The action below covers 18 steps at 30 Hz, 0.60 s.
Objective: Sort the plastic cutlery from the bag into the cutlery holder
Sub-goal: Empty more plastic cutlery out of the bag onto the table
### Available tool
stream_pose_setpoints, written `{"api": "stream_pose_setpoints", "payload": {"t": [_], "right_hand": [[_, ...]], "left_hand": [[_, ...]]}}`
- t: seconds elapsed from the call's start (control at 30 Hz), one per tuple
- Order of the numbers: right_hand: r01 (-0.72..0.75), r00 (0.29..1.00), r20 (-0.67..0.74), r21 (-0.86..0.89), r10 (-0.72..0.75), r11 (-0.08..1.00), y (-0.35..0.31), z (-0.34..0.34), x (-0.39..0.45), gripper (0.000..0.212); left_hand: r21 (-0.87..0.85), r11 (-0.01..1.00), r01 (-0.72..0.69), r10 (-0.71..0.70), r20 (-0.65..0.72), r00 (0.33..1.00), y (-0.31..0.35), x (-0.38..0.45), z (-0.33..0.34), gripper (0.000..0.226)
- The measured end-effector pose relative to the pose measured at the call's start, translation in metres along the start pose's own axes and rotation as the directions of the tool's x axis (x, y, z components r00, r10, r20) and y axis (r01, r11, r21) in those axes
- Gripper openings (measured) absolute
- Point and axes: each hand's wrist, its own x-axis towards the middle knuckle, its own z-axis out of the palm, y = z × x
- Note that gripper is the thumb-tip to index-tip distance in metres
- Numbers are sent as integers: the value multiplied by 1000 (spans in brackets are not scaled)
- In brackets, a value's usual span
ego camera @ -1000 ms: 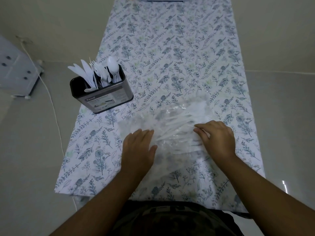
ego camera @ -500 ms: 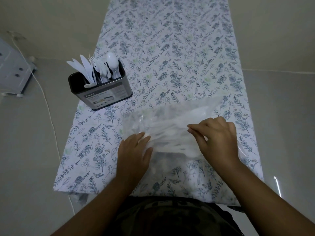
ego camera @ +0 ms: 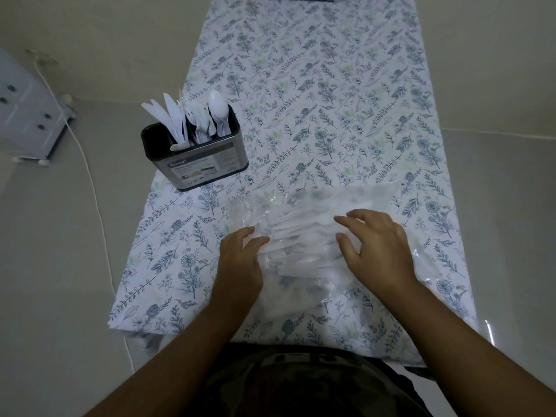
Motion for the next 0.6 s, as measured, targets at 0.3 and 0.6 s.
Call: {"api": "stream_pose_setpoints", "payload": {"t": [0.3, 0.6], "right_hand": [[18, 999, -32, -54, -19, 998, -3, 12, -2, 23], [174, 966, -188, -32, -177, 984, -34, -20, -10, 17]], "left_hand": [[263, 964, -36, -59, 347, 936, 4, 11, 4, 57], [174, 982, -74, 24, 273, 962, -7, -4, 2, 56]]}}
